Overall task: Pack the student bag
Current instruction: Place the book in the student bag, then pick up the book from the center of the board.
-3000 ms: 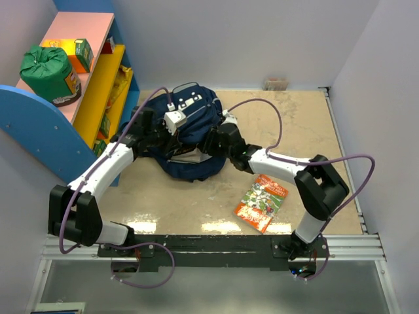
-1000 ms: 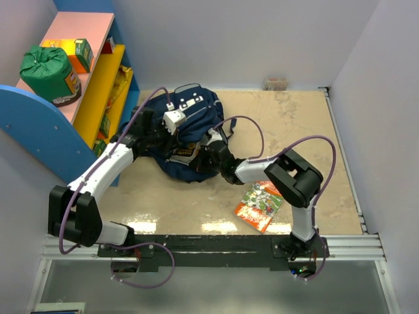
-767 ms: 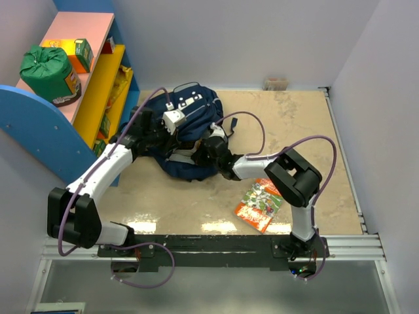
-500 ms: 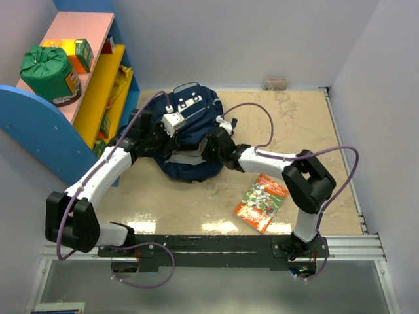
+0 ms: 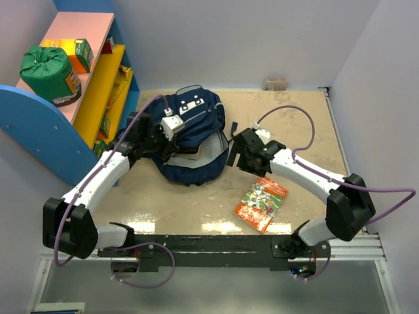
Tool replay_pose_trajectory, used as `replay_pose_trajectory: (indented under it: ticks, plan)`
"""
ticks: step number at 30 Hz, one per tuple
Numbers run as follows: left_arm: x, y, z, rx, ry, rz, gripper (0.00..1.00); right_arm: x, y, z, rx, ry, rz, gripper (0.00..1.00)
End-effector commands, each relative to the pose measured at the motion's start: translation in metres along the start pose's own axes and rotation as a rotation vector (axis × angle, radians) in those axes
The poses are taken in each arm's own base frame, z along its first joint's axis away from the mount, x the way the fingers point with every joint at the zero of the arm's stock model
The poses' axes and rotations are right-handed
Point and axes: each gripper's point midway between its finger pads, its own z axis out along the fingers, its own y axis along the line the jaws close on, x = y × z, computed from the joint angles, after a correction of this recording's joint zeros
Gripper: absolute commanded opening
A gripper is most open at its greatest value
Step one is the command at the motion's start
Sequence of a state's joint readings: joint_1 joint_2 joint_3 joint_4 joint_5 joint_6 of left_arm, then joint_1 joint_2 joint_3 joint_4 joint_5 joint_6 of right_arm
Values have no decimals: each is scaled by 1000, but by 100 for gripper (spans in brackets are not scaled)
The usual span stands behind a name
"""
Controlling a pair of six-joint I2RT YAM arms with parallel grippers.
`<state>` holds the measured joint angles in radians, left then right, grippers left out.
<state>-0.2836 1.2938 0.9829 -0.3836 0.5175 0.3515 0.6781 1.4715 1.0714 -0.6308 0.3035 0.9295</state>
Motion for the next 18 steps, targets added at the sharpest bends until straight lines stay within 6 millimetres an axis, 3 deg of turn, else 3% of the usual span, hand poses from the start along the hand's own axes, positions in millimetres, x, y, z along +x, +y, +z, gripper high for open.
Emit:
replay_pose_trajectory:
  ticks: [1,4,8,11,18]
  plan:
    - [-57,-15,-16,60,-207,117,0,13,-48,-9,215,11,10,99]
    - [-58,-16,-18,57,-209,126,0,29,-62,-6,300,38,7,98]
    - [-57,-16,-19,51,-209,135,0,58,-60,-2,318,83,-6,98]
    - [-56,-16,-19,56,-209,135,0,68,-62,3,343,93,-7,98]
    - [-56,-16,-19,57,-207,141,0,82,-91,13,449,96,-35,97]
